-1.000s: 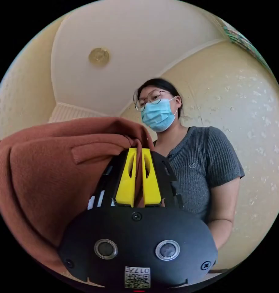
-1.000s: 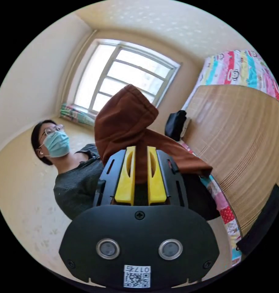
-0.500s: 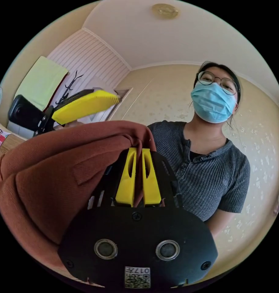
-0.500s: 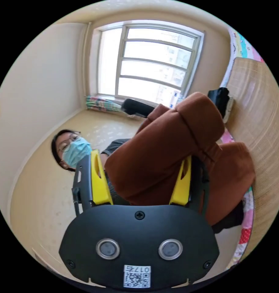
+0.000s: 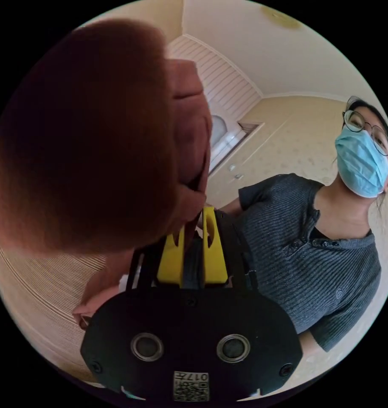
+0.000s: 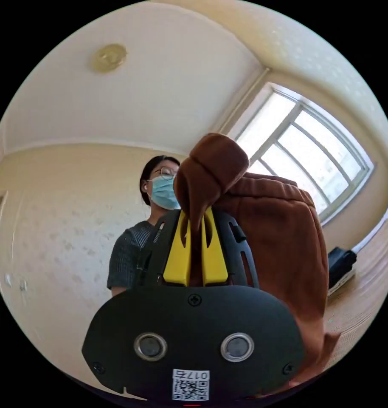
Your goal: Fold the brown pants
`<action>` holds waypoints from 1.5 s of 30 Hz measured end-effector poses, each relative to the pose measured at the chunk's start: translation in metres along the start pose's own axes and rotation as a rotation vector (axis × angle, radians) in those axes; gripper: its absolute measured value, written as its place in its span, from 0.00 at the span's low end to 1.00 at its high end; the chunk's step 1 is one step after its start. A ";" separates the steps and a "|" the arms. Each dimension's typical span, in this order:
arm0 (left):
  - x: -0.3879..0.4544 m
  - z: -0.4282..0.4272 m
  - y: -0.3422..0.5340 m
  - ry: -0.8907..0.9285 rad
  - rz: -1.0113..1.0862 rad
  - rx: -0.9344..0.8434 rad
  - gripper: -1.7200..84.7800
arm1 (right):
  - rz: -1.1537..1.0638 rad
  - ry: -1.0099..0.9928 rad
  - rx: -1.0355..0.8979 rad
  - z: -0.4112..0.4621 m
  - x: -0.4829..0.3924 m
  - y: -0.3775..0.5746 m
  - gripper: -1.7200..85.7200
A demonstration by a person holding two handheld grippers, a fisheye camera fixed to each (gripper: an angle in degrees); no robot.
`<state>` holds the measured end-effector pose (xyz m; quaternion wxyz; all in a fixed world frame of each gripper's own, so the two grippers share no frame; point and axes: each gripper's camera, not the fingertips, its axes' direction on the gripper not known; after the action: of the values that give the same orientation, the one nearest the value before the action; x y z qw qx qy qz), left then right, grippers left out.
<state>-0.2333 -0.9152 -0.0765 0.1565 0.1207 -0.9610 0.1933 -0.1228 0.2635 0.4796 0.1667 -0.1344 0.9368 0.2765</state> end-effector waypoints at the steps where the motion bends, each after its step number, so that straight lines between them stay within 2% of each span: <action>1: -0.002 -0.002 0.002 -0.014 -0.008 0.013 0.08 | -0.038 0.012 -0.003 -0.002 -0.009 0.000 0.07; 5: -0.019 -0.017 0.019 -0.004 -0.078 0.109 0.09 | -0.250 -0.053 -0.012 -0.018 -0.065 -0.010 0.07; 9: -0.016 -0.044 0.035 0.001 -0.046 0.306 0.19 | -0.405 -0.212 0.011 -0.036 -0.105 -0.020 0.06; 12: -0.005 -0.065 0.043 -0.161 -0.027 0.463 0.26 | -0.514 -0.392 0.032 -0.045 -0.123 -0.020 0.06; 15: -0.017 -0.073 0.043 -0.237 -0.065 0.524 0.27 | -0.614 -0.588 0.043 -0.046 -0.131 -0.015 0.06; 18: -0.052 -0.070 0.035 -0.064 -0.106 0.518 0.28 | -0.676 -0.800 0.064 -0.038 -0.133 -0.009 0.06; 21: -0.082 -0.065 0.027 0.095 -0.126 0.506 0.28 | -0.714 -0.930 0.085 -0.029 -0.141 -0.005 0.07; 24: -0.108 -0.057 0.013 0.250 -0.154 0.453 0.29 | -0.710 -1.005 0.032 -0.013 -0.157 -0.005 0.07; 28: -0.138 -0.046 0.003 0.340 -0.213 0.419 0.30 | -0.735 -1.135 -0.027 0.011 -0.176 -0.005 0.07; 31: -0.143 -0.026 -0.009 0.562 -0.156 0.375 0.28 | -0.713 -1.169 -0.090 0.029 -0.191 -0.006 0.07; 33: -0.125 -0.020 -0.018 0.855 0.052 0.414 0.18 | -0.704 -1.104 -0.139 0.029 -0.205 -0.002 0.07; 35: -0.107 -0.026 -0.019 0.935 0.160 0.459 0.12 | -0.712 -1.039 -0.140 0.016 -0.216 0.005 0.07; 37: -0.084 -0.044 -0.016 0.887 0.266 0.504 0.08 | -0.695 -0.943 -0.157 0.001 -0.230 0.011 0.06; 40: -0.034 -0.101 0.001 0.674 0.442 0.633 0.07 | -0.600 -0.554 -0.187 -0.026 -0.260 0.027 0.06; 41: -0.012 -0.125 0.010 0.558 0.488 0.684 0.06 | -0.552 -0.354 -0.174 -0.037 -0.274 0.035 0.06; 42: 0.011 -0.146 0.018 0.416 0.506 0.727 0.06 | -0.490 -0.151 -0.148 -0.049 -0.285 0.043 0.05; 43: 0.022 -0.154 0.022 0.345 0.502 0.746 0.06 | -0.455 -0.061 -0.127 -0.055 -0.290 0.047 0.05; 45: 0.062 -0.179 0.029 0.171 0.506 0.794 0.06 | -0.284 0.267 0.020 -0.086 -0.300 0.063 0.06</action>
<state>-0.2533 -0.8267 0.0923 0.1250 -0.0830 -0.7959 0.5866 0.1081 0.3140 0.6934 0.0799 -0.2990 0.9250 0.2205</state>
